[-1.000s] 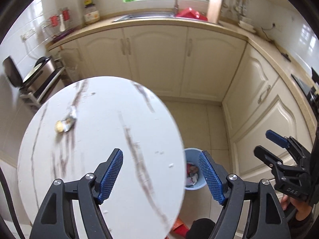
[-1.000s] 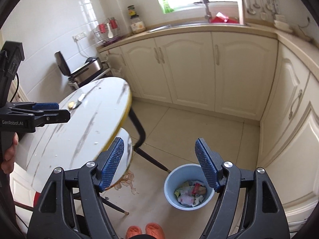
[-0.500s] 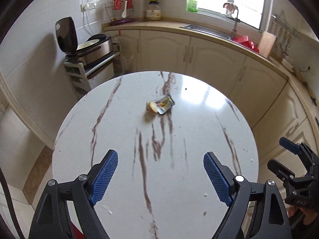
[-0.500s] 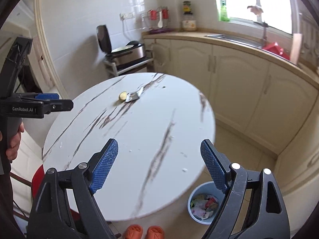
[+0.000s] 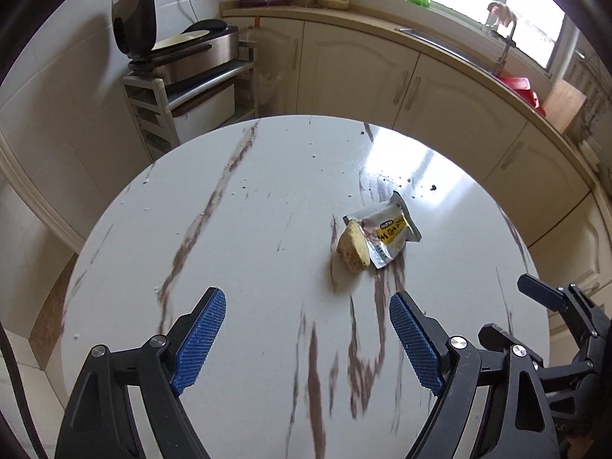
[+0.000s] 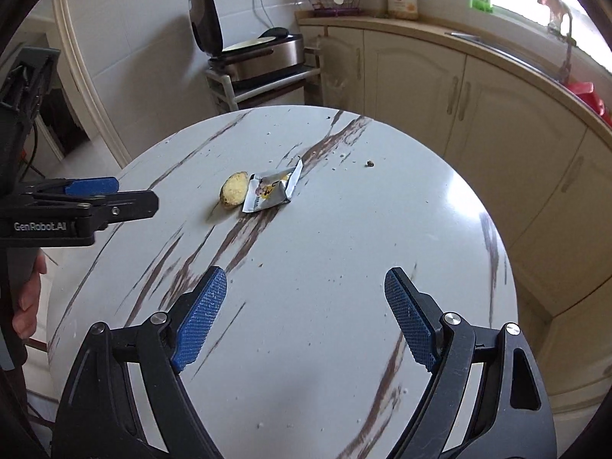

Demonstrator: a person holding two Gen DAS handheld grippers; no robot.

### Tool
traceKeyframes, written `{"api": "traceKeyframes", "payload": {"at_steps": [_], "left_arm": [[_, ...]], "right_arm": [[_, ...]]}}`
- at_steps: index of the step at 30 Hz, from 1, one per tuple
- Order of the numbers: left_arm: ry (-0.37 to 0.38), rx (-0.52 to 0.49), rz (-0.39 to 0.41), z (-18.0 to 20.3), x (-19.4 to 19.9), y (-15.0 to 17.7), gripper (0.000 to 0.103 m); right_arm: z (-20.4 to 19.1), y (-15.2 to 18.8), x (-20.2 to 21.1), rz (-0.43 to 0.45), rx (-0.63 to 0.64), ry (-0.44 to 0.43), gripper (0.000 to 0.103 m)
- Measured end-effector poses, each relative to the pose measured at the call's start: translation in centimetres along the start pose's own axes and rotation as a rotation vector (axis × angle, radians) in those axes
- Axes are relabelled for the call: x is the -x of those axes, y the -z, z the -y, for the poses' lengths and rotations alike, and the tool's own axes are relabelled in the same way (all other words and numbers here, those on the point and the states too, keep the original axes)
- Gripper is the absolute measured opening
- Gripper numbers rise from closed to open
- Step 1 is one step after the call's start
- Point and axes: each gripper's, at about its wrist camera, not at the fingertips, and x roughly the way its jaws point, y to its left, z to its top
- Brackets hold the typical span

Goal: Collect trash
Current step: 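Grasp the small ginger piece with the left tool while the right tool grasps the foil packet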

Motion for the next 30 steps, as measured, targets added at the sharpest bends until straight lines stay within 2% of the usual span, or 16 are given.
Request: {"api": "traceKeyframes", "payload": {"at_steps": [6, 7, 9, 11, 12, 14, 17, 22, 26, 28, 29, 30], "left_arm": [[-0.011, -0.008, -0.051, 1.1, -5.8, -3.4, 0.081], [-0.013, -0.013, -0.056, 1.1, -6.5, -3.8, 0.072], [-0.003, -0.009, -0.085, 1.2, -7.6, -4.2, 0.062], [-0.009, -0.032, -0.082, 1.7, -8.2, -4.4, 0.057], [-0.010, -0.052, -0.088, 1.8, -8.5, -4.7, 0.050], [-0.014, -0.080, -0.089, 2.0, -8.5, -4.9, 0.020], [0.016, -0.076, -0.114, 1.3, -8.4, -4.5, 0.020], [0.003, -0.057, -0.097, -1.5, -5.9, -3.1, 0.020], [-0.023, -0.037, -0.084, -4.4, -3.9, -2.2, 0.020], [-0.031, -0.022, -0.080, -5.7, -3.2, -1.8, 0.020], [-0.036, -0.017, -0.077, -6.2, -2.8, -1.5, 0.020], [-0.041, -0.010, -0.073, -6.8, -2.3, -1.4, 0.020]], "right_arm": [[1.8, -1.9, -2.4, -0.025, 0.009, -0.002, 0.083], [2.0, -2.2, -2.6, -0.024, 0.008, -0.002, 0.083], [2.3, -2.6, -3.0, -0.029, 0.009, -0.010, 0.083], [2.5, -3.0, -3.1, -0.028, 0.000, -0.018, 0.083], [2.5, -3.1, -3.3, -0.032, 0.001, -0.019, 0.083], [2.4, -3.4, -3.4, -0.030, 0.005, -0.019, 0.083], [1.7, -4.0, -3.9, -0.033, 0.006, -0.032, 0.083], [-0.6, -4.8, -5.9, -0.065, 0.000, -0.093, 0.083], [-1.9, -5.7, -8.1, -0.078, -0.030, -0.096, 0.083], [-2.5, -6.0, -8.9, -0.085, -0.031, -0.086, 0.074], [-2.9, -6.0, -9.3, -0.095, -0.026, -0.078, 0.063], [-3.2, -6.0, -9.3, -0.084, -0.012, -0.057, 0.057]]}}
